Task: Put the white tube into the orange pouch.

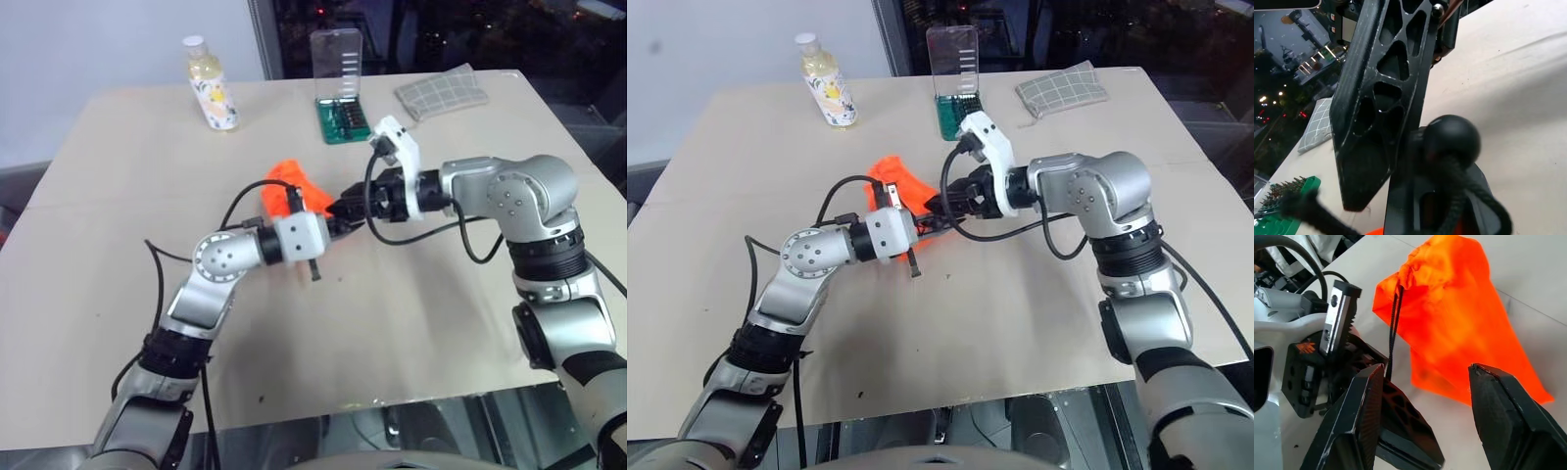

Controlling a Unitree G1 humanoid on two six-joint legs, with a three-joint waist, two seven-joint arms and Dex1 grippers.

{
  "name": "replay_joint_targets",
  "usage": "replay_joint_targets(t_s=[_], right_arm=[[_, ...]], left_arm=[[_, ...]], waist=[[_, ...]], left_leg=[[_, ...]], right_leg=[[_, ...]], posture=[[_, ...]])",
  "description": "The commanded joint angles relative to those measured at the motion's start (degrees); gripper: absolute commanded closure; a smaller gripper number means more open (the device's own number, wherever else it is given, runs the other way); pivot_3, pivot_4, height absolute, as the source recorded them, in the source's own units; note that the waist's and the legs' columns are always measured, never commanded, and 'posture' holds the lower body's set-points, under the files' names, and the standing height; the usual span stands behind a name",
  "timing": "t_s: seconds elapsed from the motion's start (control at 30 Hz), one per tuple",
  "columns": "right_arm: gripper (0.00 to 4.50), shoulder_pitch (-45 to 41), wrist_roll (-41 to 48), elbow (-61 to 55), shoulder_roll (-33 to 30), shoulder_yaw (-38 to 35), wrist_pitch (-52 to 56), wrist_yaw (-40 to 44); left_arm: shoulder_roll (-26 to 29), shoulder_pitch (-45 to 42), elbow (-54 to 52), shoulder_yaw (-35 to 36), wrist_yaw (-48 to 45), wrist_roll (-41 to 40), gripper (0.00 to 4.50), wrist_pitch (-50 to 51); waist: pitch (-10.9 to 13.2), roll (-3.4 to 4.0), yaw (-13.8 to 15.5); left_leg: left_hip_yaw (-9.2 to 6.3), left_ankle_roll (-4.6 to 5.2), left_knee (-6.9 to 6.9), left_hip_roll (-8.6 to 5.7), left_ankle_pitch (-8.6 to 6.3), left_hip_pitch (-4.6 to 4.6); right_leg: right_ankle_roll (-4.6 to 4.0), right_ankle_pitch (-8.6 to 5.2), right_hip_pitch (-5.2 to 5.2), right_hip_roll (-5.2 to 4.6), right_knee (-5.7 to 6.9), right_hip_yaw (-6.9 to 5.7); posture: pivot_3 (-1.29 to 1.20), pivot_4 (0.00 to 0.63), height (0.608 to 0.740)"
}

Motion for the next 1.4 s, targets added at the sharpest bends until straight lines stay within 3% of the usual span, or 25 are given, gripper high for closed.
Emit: replay_joint_targets(t_s=[0.03,0.17,0.37,0.57,0.83,1.13,1.4], right_arm=[[1.75,0.3,-0.8,-3.1,-2.9,-0.9,-1.8,1.7],[1.75,3.4,-0.4,-8.3,-8.1,1.8,-2.5,6.1],[1.75,5.7,-7.5,-10.3,-13.0,5.8,-7.3,4.5],[1.75,6.6,-10.2,-11.9,-10.0,0.7,-9.5,-1.7],[1.75,12.7,-8.4,-20.2,-4.6,-3.6,-15.9,-3.7],[1.75,17.2,-15.3,-22.3,0.6,3.3,-32.7,-2.8],[1.75,15.1,-15.5,-19.2,4.2,4.1,-29.4,-4.1]], left_arm=[[0.1,-1.3,0.4,1.1,2.2,2.2,4.50,-3.5],[-0.7,-2.2,2.7,1.6,4.2,3.3,4.50,-5.7],[-4.9,-1.9,3.6,4.7,4.7,-5.4,4.50,1.9],[-6.6,-1.7,1.3,8.2,5.1,-14.9,4.50,15.2],[-7.7,-2.2,-0.6,11.3,4.2,-23.2,4.50,24.9],[-5.4,-1.4,-1.1,12.1,-2.2,-28.7,4.50,29.7],[-0.6,-0.9,-2.5,11.2,-11.5,-35.8,4.50,38.7]], waist=[[0.0,0.00,0.0],[0.0,-0.01,0.2],[0.0,-0.04,0.1],[0.0,-0.05,0.1],[-0.1,-0.09,0.2],[-0.1,-0.13,0.0],[-0.1,-0.14,-0.2]], left_leg=[[0.00,0.00,0.00,0.00,0.00,0.00],[-0.02,0.00,0.00,-0.02,0.00,0.00],[0.02,0.01,0.09,0.00,-0.01,0.00],[-0.01,0.01,0.21,0.01,-0.01,0.01],[-0.04,0.02,0.21,0.01,-0.01,-0.03],[-0.03,0.01,0.30,-0.01,-0.01,0.09],[-0.04,0.00,0.31,0.00,0.00,0.10]], right_leg=[[0.00,0.00,0.00,0.00,0.00,0.00],[0.00,0.00,0.01,0.00,-0.01,-0.03],[0.01,0.00,0.02,0.00,0.03,-0.01],[0.02,0.01,0.05,0.02,0.13,-0.01],[0.02,0.01,0.05,0.00,0.07,-0.05],[0.03,0.01,0.14,0.04,0.16,-0.02],[0.02,0.01,0.15,0.06,0.16,-0.02]], posture=[[0.00,0.150,0.740],[0.00,0.150,0.740],[0.00,0.150,0.740],[0.00,0.150,0.740],[0.00,0.150,0.740],[0.00,0.150,0.740],[0.00,0.150,0.740]])
